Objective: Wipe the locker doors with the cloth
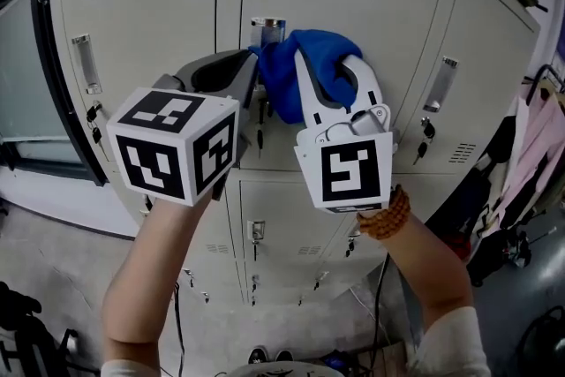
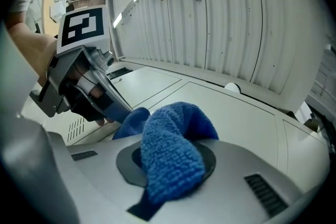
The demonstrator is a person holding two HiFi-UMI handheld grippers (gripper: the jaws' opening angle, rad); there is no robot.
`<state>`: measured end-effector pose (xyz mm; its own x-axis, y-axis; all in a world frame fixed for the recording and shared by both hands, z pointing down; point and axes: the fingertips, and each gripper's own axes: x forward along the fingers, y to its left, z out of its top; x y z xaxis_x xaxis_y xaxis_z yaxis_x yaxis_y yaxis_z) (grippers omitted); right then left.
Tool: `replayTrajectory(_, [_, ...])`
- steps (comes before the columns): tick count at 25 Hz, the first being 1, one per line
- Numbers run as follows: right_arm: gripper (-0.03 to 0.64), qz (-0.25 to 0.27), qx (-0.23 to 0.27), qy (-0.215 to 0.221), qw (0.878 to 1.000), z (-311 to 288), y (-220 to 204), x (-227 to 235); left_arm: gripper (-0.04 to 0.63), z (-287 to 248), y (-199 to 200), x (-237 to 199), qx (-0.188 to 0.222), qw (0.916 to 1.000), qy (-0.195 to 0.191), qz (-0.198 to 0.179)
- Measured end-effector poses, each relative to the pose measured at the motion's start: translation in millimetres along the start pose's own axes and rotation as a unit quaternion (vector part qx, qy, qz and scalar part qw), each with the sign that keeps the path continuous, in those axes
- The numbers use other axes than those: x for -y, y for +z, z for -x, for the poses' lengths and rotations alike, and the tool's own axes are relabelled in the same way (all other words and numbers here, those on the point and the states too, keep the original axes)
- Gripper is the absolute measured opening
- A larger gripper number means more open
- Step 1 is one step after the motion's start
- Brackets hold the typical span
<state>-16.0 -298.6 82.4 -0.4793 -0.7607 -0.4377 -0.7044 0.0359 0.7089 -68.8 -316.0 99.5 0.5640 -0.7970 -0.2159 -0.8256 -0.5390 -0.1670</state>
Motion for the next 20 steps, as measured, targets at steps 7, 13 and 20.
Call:
replayTrajectory(7, [0.023, 0.037, -0.021, 0.005, 0.999, 17.3, -23.8, -30.9, 0.003, 4.1, -25.1, 5.4, -0.01, 0.9999, 0.002, 0.009])
replayTrajectory(13, [0.023, 0.037, -0.037, 0.014, 0.999, 28.9, -40.4, -54.2, 0.003, 7.8, -44.4, 4.5, -0.016, 0.9997, 0.013, 0.011])
replayTrajectory(20, [0.023, 0.02, -0.044, 0.025, 0.999, 45.5, -64.8, -84.2, 0.003, 17.4, -72.0, 0.3, -0.018, 0.999, 0.036, 0.021])
